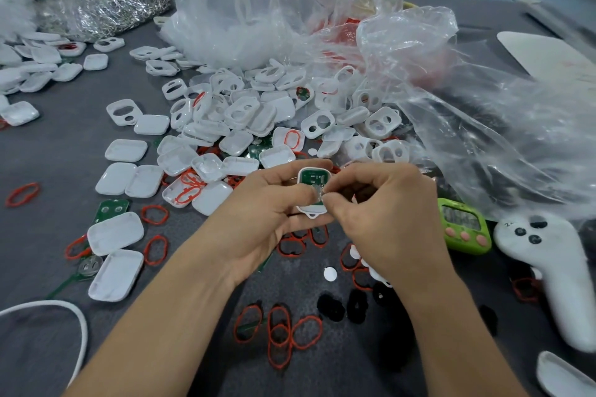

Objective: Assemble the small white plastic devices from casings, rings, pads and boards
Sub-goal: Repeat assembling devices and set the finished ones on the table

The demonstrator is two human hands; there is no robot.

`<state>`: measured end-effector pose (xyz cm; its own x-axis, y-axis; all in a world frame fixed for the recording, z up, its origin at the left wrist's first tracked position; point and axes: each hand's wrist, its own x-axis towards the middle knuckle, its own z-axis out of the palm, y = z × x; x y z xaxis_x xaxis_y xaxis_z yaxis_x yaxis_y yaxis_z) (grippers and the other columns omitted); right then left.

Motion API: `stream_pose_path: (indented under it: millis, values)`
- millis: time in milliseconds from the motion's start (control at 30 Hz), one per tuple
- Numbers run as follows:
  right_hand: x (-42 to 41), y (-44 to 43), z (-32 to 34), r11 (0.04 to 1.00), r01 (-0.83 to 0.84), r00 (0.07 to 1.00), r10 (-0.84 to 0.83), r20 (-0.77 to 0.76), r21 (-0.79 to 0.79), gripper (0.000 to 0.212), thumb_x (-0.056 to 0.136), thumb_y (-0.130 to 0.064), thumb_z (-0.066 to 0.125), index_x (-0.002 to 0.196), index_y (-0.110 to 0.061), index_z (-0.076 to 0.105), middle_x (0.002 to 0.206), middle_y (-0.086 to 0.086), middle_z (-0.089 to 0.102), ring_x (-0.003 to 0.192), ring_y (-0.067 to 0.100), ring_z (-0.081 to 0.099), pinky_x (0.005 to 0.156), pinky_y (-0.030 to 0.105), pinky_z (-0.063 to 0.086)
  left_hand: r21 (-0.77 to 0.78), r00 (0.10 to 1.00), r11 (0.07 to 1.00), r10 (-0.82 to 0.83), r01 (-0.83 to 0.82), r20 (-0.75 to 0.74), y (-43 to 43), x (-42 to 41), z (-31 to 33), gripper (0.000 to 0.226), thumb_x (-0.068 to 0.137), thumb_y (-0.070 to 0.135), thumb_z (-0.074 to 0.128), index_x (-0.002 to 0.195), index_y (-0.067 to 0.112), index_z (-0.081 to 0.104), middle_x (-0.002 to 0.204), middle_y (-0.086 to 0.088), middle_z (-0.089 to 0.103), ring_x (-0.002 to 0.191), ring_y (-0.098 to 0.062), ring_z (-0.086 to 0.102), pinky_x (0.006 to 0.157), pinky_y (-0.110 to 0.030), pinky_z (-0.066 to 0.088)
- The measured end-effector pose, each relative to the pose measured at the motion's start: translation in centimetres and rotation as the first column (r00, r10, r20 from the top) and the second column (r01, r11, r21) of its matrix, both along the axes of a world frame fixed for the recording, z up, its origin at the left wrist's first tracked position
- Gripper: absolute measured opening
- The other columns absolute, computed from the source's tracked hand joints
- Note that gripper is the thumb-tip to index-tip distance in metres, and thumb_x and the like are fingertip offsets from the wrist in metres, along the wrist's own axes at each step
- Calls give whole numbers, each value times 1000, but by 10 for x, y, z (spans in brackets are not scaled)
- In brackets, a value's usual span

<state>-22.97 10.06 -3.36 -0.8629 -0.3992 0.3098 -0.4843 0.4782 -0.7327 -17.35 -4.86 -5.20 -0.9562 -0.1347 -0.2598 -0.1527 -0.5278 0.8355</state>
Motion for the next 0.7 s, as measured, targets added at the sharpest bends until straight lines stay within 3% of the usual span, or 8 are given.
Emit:
stream_pose_path:
  millis: [167,333,433,700]
  values:
    - [2,-1,0,1000,1,1000,-1,-19,6,16,72,-15,84,67,-28,77,59,-16,65,57,2,62,52,6,39,-1,1000,1000,16,-16,13,1,-1,-1,32,96,-11,52,111,5,75,104,-10,78,87,-17,75,68,-30,62]
    - [4,-2,0,998,1,998,3,-64,64,15,73,-15,82,66,-27,74,59,-13,64,59,5,61,55,7,42,-66,999,997,29,-28,17,1,-2,-5,31,97,-7,54,113,8,77,112,-12,77,100,-23,73,76,-35,64]
    - [4,-2,0,996,13,996,-5,-90,92,14,73,-19,82,68,-28,73,59,-12,62,61,5,61,58,7,41,-98,1000,995,23,-22,18,1,-2,-6,29,99,-3,56,112,11,78,112,-11,77,98,-20,74,73,-31,63]
    - [5,-1,-1,1000,20,997,-19,-75,17,13,73,-22,87,80,-30,80,69,-16,70,69,3,65,63,8,46,23,1000,1000,15,-15,14,-1,-2,-4,26,99,0,54,108,6,79,108,-16,77,90,-22,76,71,-32,63]
